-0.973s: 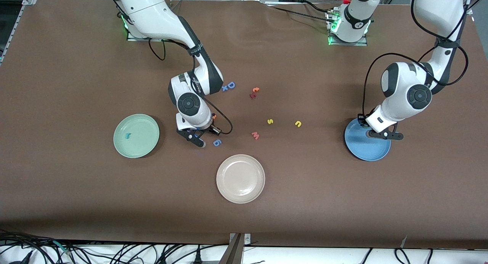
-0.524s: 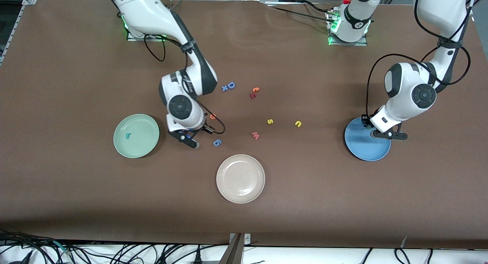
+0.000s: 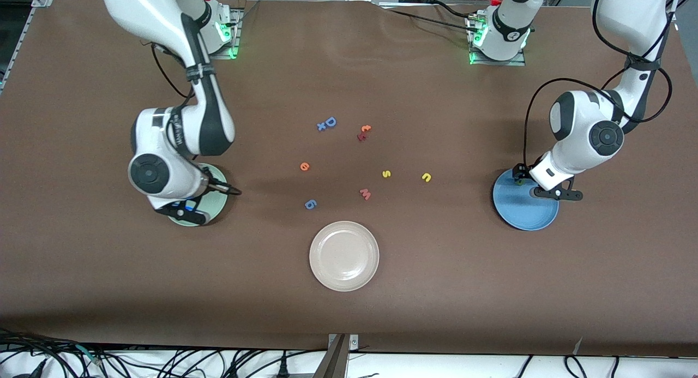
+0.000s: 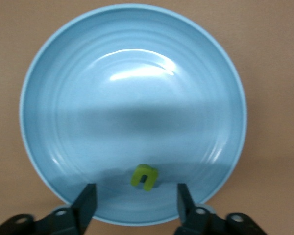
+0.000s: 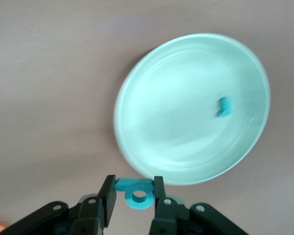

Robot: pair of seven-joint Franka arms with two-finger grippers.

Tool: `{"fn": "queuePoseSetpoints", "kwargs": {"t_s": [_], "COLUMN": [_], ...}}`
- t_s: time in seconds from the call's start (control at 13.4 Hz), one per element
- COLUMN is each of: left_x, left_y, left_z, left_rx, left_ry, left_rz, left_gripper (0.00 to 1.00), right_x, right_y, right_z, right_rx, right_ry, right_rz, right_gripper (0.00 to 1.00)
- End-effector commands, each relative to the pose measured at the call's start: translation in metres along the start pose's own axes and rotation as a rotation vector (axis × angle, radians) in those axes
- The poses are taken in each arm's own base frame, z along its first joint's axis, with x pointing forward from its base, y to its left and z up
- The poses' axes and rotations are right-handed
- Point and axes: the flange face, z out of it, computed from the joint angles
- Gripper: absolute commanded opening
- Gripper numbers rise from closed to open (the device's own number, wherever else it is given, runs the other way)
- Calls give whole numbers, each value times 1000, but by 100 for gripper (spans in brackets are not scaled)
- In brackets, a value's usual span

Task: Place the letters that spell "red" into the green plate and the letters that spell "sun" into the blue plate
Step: 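Drop the green letter on the blue plate while the right gripper lifts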

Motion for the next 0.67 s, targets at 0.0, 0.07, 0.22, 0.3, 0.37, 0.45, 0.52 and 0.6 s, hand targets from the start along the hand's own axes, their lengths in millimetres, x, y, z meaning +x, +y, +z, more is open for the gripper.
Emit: {"fn": "queuePoseSetpoints", "kwargs": {"t_s": [0.0, 0.07, 0.22, 0.3, 0.37, 0.45, 0.52, 0.6], "left_x": [3, 3, 6, 7, 6, 7, 6, 7], "left_y": [37, 48, 71, 85, 107, 124, 141, 157], "left_z": [-2, -1, -5, -6, -6, -5, -3, -3], "left_rx": [-63, -66, -76, -82, -89, -93, -92, -92], "left_ry": [2, 0, 5, 7, 4, 3, -2, 2], "left_rz": [-8, -31, -33, -46, -33, -25, -25, -26], "left_gripper": [100, 100, 100, 100, 100, 100, 100, 100], "right_x": [20, 24, 33, 36, 36, 37, 37, 38], "right_y": [32, 34, 40, 44, 44, 44, 45, 46], "right_z": [32, 47, 71, 75, 78, 82, 84, 84], "right_rx": [9, 16, 49, 72, 80, 76, 74, 75], "right_ry": [2, 13, 25, 19, 15, 11, 10, 10], "right_rz": [-60, -65, -92, -96, -99, -99, -99, -102], "right_gripper": [9, 9, 9, 10, 10, 11, 16, 46]}}
